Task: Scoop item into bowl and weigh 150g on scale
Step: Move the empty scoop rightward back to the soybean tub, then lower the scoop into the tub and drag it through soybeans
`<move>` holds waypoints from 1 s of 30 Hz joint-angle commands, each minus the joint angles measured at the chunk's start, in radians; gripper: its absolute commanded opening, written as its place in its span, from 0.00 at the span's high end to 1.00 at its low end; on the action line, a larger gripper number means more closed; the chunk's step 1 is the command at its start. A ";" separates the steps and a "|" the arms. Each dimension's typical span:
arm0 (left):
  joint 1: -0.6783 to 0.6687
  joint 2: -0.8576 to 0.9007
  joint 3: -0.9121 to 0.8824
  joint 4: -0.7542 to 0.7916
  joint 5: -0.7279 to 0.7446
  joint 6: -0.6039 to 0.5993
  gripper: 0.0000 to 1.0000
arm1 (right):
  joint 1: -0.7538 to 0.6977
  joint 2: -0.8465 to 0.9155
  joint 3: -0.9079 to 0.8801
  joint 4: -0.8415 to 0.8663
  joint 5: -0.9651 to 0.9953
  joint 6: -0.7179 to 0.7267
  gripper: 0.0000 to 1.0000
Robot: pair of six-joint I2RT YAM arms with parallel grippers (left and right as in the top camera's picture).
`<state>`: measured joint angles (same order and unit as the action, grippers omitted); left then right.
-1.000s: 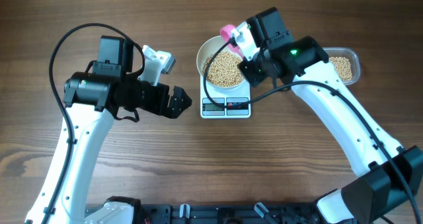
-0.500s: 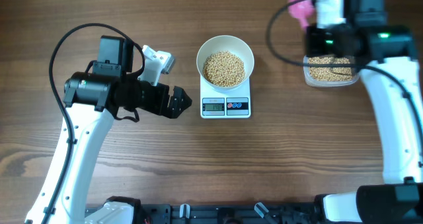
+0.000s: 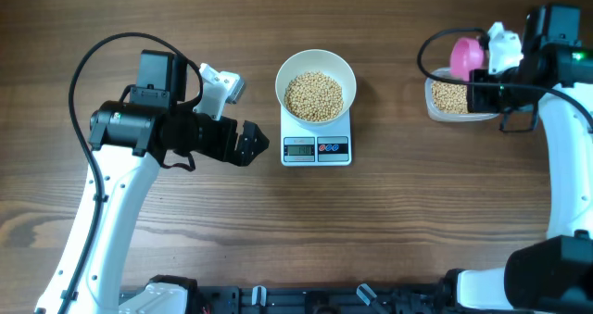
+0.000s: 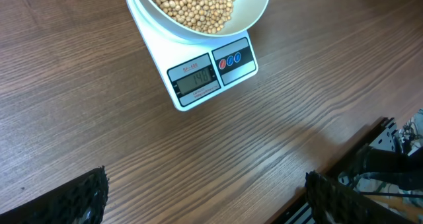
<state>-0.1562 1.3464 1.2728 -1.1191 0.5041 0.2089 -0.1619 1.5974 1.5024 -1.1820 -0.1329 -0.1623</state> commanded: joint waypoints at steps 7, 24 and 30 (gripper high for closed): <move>-0.005 -0.017 0.005 0.000 0.019 0.020 0.00 | -0.002 0.064 -0.111 0.114 0.146 -0.011 0.96; -0.005 -0.017 0.005 0.000 0.019 0.020 0.00 | -0.002 0.197 -0.111 0.106 -0.026 -0.021 0.96; -0.005 -0.017 0.005 0.000 0.019 0.020 0.00 | -0.002 0.197 -0.123 0.100 -0.082 -0.021 0.96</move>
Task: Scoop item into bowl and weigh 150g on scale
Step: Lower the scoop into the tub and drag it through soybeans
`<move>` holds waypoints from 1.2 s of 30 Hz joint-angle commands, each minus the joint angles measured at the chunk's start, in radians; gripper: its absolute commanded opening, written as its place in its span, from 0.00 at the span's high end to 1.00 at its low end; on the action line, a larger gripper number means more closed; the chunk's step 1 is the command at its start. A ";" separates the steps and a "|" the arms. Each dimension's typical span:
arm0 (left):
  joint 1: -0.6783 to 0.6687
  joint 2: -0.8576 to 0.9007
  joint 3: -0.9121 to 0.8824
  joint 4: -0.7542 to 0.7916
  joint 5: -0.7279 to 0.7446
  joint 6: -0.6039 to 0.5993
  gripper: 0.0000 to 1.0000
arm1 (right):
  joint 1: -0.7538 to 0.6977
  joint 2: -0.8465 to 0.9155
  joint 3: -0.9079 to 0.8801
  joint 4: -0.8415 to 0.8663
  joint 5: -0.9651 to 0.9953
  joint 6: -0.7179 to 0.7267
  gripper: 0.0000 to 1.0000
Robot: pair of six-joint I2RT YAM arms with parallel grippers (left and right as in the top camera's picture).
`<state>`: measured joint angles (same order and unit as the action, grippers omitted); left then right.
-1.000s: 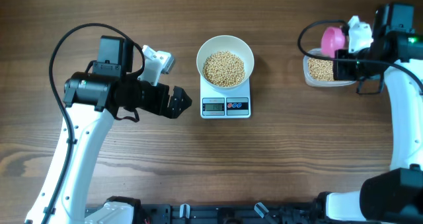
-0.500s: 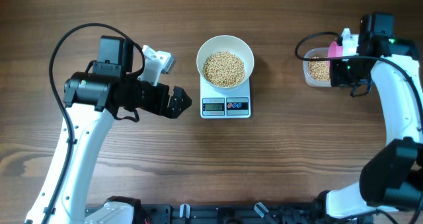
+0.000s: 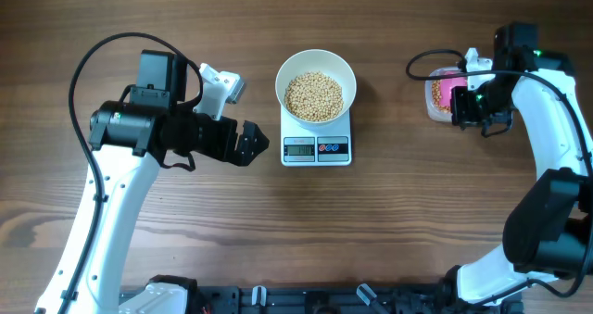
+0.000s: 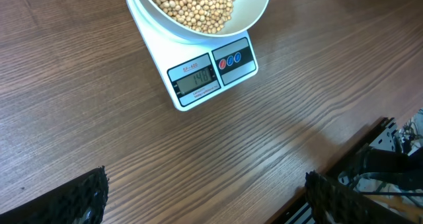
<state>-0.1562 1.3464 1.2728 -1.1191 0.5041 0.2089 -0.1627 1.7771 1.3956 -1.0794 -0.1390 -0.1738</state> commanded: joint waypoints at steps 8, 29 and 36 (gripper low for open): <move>-0.005 -0.017 0.005 0.000 0.019 0.020 0.00 | -0.002 0.018 -0.016 -0.004 -0.162 0.021 0.96; -0.005 -0.017 0.005 0.000 0.019 0.020 0.00 | -0.151 0.016 -0.016 -0.064 -0.307 0.100 0.96; -0.005 -0.017 0.005 0.000 0.019 0.020 0.00 | -0.262 0.016 -0.016 -0.068 -0.495 0.066 0.96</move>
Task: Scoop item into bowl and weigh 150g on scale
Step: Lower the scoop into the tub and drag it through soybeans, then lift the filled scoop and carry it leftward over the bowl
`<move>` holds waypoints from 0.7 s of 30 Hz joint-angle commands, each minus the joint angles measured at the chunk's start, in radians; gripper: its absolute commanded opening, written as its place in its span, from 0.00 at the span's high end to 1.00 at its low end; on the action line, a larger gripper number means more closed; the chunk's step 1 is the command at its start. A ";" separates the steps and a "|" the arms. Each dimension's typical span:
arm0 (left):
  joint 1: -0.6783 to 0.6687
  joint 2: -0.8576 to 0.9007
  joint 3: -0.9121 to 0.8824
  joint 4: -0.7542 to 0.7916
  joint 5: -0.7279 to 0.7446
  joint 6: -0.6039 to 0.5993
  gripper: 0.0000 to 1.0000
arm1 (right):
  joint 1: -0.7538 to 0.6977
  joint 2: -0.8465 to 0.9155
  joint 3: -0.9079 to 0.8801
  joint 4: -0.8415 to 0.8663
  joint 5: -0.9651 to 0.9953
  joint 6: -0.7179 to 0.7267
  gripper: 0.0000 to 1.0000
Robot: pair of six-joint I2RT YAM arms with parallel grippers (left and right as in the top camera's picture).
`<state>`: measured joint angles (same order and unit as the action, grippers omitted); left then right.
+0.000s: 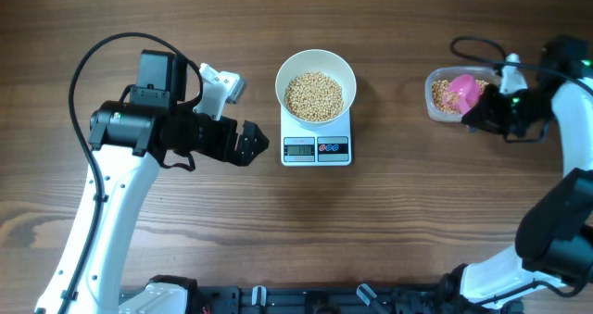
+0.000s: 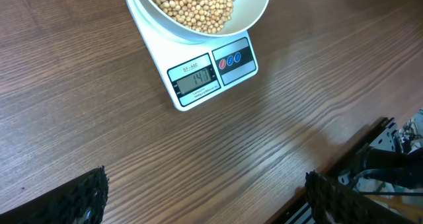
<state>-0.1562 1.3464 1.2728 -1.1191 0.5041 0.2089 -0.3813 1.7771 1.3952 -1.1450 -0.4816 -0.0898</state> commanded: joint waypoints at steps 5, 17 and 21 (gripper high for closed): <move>-0.005 -0.017 0.005 0.000 0.019 0.020 0.00 | -0.103 0.000 -0.015 -0.017 -0.306 -0.095 0.96; -0.005 -0.017 0.005 0.000 0.019 0.020 0.00 | -0.104 -0.157 0.045 0.009 -0.459 -0.142 0.96; -0.005 -0.017 0.005 0.000 0.019 0.020 0.00 | -0.044 -0.196 0.111 0.056 -0.425 -0.072 0.96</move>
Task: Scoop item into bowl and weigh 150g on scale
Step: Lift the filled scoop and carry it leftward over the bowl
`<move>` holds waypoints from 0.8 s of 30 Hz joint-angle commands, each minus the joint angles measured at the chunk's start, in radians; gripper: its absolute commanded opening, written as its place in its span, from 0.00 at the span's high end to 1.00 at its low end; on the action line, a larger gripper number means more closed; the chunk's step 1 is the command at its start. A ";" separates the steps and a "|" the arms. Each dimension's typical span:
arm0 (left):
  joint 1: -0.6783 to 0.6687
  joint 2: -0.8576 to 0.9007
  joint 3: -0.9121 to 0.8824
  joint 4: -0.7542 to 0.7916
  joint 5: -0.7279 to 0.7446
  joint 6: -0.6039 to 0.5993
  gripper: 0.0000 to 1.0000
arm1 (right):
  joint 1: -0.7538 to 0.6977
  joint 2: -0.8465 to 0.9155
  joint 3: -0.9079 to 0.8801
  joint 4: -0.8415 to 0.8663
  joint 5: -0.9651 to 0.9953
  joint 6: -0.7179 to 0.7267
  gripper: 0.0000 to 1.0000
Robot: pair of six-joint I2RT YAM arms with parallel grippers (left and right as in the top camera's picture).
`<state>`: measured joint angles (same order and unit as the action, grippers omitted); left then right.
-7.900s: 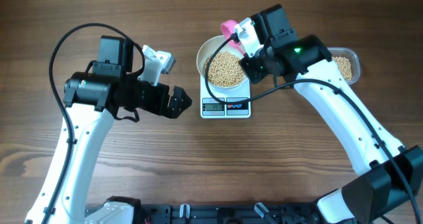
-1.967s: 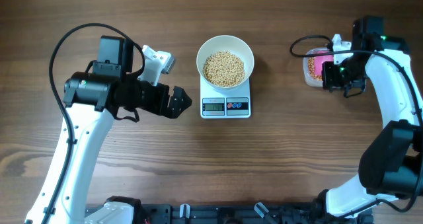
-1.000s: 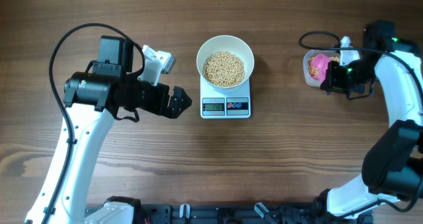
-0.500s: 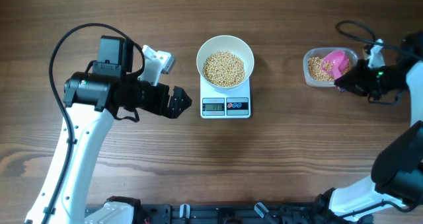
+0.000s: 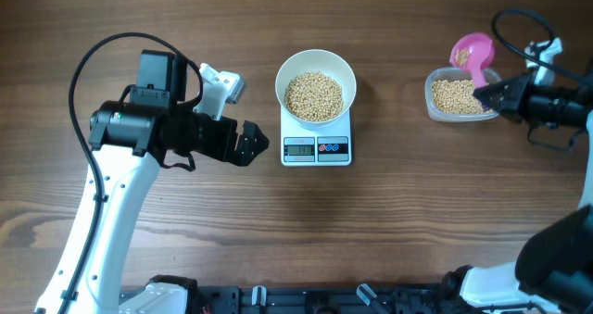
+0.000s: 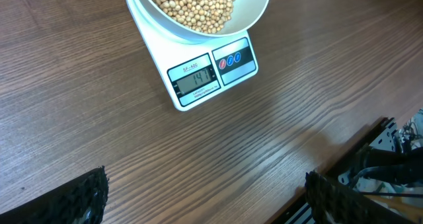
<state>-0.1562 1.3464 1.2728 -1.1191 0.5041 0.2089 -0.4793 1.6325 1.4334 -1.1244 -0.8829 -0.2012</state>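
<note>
A white bowl (image 5: pixel 316 73) of soybeans (image 5: pixel 313 95) sits on the white scale (image 5: pixel 316 149). In the left wrist view, the scale's display (image 6: pixel 194 78) reads about 141, below the bowl (image 6: pixel 254 9). My left gripper (image 5: pixel 250 145) rests open on the table left of the scale, and its fingers (image 6: pixel 86 196) are spread wide apart with nothing between them. At the far right my right gripper (image 5: pixel 485 94) is shut on the handle of a pink scoop (image 5: pixel 472 50). The scoop's cup stands at the far edge of the clear bean container (image 5: pixel 454 97).
Bare wooden tabletop (image 5: pixel 398 221) surrounds the scale. The right arm's cable loops above the container at the far right edge. The table's front edge and some equipment show at the lower right of the left wrist view.
The pink scoop was lying down in the container among the beans. Now its cup is at the container's far edge, and the right arm sits further right. The left arm has not moved.
First the right gripper held the scoop at the container's far side. Then the scoop was down inside the container, and later lay in the beans. Now it is raised at the far edge. The left gripper stayed open beside the scale, whose display stayed near 140.
</note>
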 commanded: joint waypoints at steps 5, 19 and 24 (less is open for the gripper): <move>-0.005 -0.017 0.005 0.000 0.019 0.020 0.00 | 0.215 -0.056 0.103 0.142 -0.023 0.116 0.96; -0.005 -0.017 0.005 0.000 0.019 0.020 0.00 | 0.612 -0.052 0.103 0.234 0.248 0.149 0.96; -0.005 -0.017 0.005 0.000 0.019 0.020 0.00 | 0.653 -0.051 0.096 0.237 0.249 0.130 0.96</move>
<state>-0.1562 1.3464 1.2728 -1.1191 0.5041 0.2089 0.1486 1.5929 1.5185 -0.8921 -0.6670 -0.0635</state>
